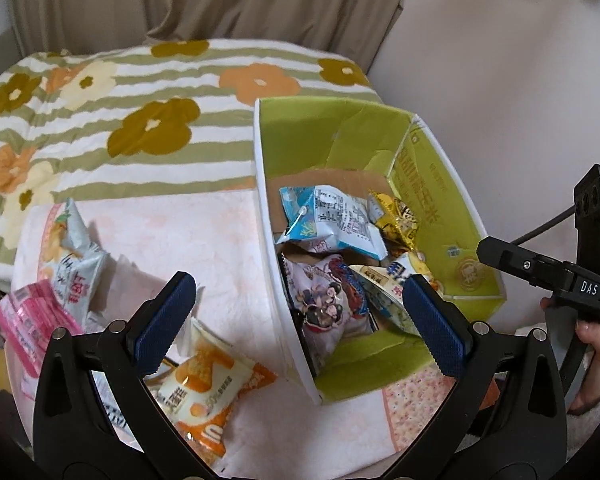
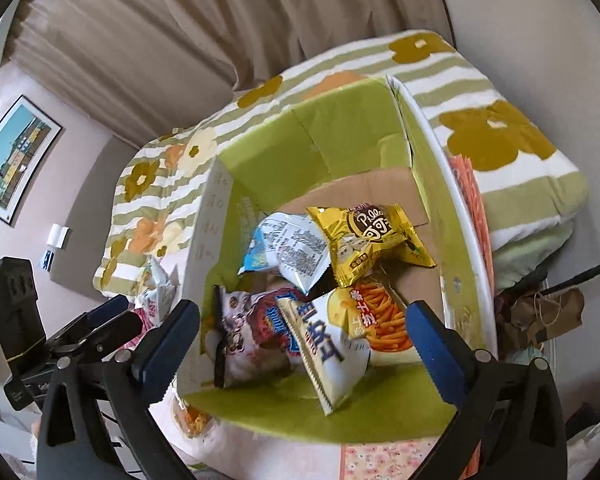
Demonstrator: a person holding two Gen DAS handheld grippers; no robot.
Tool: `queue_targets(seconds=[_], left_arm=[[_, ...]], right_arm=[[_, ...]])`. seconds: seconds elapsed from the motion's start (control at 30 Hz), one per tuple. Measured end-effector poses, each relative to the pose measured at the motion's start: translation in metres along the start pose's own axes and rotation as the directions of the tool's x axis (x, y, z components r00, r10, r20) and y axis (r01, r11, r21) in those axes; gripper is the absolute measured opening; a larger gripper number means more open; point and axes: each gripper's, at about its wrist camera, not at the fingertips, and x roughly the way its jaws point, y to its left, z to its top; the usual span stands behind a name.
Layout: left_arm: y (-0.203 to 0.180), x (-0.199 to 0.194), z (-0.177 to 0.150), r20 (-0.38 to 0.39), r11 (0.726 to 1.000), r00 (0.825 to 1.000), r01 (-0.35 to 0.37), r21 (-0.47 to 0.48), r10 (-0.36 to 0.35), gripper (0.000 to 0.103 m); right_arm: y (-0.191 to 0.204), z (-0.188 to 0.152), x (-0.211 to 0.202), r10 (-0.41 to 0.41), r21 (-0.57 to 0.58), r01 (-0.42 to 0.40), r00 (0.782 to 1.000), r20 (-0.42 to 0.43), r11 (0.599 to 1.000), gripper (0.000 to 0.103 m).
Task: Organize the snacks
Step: 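Move both grippers back to the remaining snack bags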
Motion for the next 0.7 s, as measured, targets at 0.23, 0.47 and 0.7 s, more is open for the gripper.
queue_targets(seconds=[0.23, 0.47, 0.7], left_arm=[[0.005, -0.044, -0.026, 0.081, 0.997, 0.995, -0.057, -0.059, 0.062, 0.102], [0.032, -0.092, -0.070, 0.083, 0.972, 0.975, -0.192, -0.132, 0.204, 0.102], [0.084, -0.129, -0.116, 0.106, 0.949, 0.960, -0.233, -0.213, 0.259, 0.102]], right_arm=[[0.028, -0.008, -0.023, 0.039, -0.139, -0.032, 0.998, 0.046, 0.990, 0.103], [0.062, -0.025, -0.031, 0.089, -0.228, -0.066, 0.992, 0.093, 0.972, 0.103], [0.105, -0.045, -0.023, 0.149, -0.288, -0.121, 0.986, 0.076, 0.950, 0.103]])
